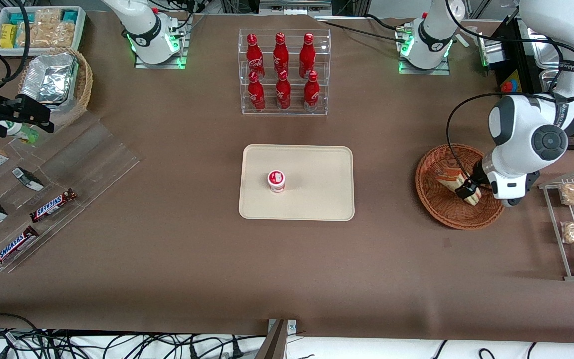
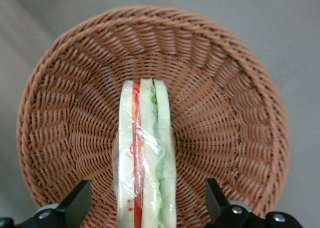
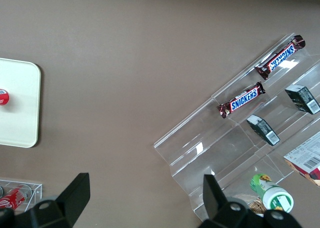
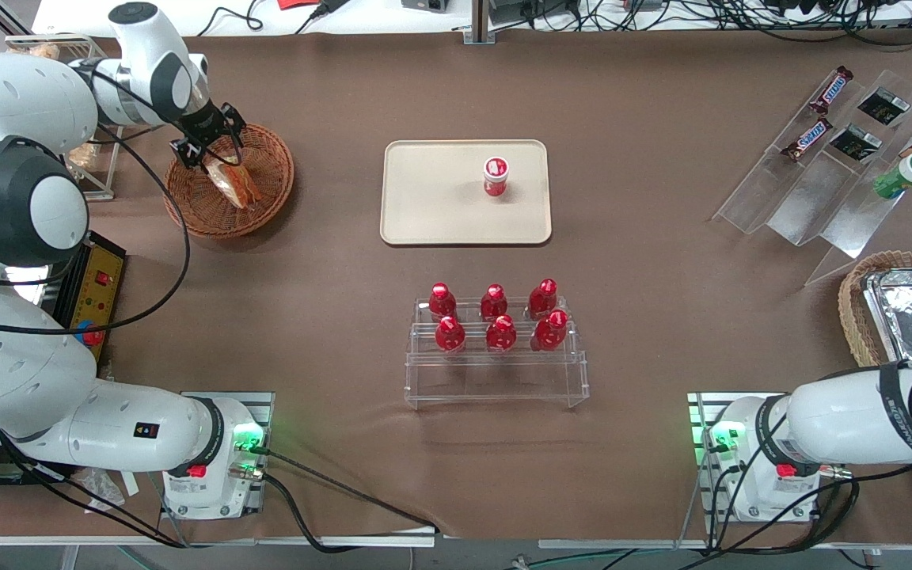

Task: Place sandwich from basket to tray
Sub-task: 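Close the left gripper on the sandwich's upright edge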

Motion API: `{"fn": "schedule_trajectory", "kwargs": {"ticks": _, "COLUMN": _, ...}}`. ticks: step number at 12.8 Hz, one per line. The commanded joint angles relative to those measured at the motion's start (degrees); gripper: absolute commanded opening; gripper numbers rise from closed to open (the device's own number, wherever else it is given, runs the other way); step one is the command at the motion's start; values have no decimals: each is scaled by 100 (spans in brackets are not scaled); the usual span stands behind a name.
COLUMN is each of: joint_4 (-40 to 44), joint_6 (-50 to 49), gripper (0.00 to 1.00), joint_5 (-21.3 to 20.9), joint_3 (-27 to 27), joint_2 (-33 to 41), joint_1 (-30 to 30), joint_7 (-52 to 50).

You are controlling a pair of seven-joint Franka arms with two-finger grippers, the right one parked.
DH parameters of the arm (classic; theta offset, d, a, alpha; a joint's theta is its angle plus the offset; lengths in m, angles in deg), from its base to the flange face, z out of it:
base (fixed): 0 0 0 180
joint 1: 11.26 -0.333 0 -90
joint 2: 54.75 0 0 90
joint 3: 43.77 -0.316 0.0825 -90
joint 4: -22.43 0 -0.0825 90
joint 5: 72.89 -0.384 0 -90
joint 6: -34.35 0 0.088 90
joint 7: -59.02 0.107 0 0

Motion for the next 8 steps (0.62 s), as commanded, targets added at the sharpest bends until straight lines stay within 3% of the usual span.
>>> {"fn": "schedule_trajectory", "kwargs": {"ticks": 1, "joint_4": -564, "joint_6": 576, "gripper": 100, "joint_5": -141, "joint_3": 16, "joint_2": 211, "joint_1": 9, "joint_7": -226}}
{"fn": "schedule_trajectory", "kwargs": {"ticks": 6, "joint_4": -600, "joint_6": 657, "gripper": 100, "joint_5": -141, "joint_3": 25, "joint_2": 185, "joint_1": 27, "joint_7": -427}}
{"fn": "schedule_trajectory", "kwargs": {"ticks": 7, "joint_4": -600, "joint_6": 657, "gripper": 95, "joint_5": -210, "joint_3": 25, "joint_2": 168, "joint_1": 53, "joint_7": -567}}
{"fn": "schedule_trajectory", "kwargs": {"ticks": 8, "joint_4": -600, "joint_6": 657, "gripper": 70, "joint_5": -359, "joint_3": 33, "joint_2": 159, "joint_1": 70, "joint_7": -743}}
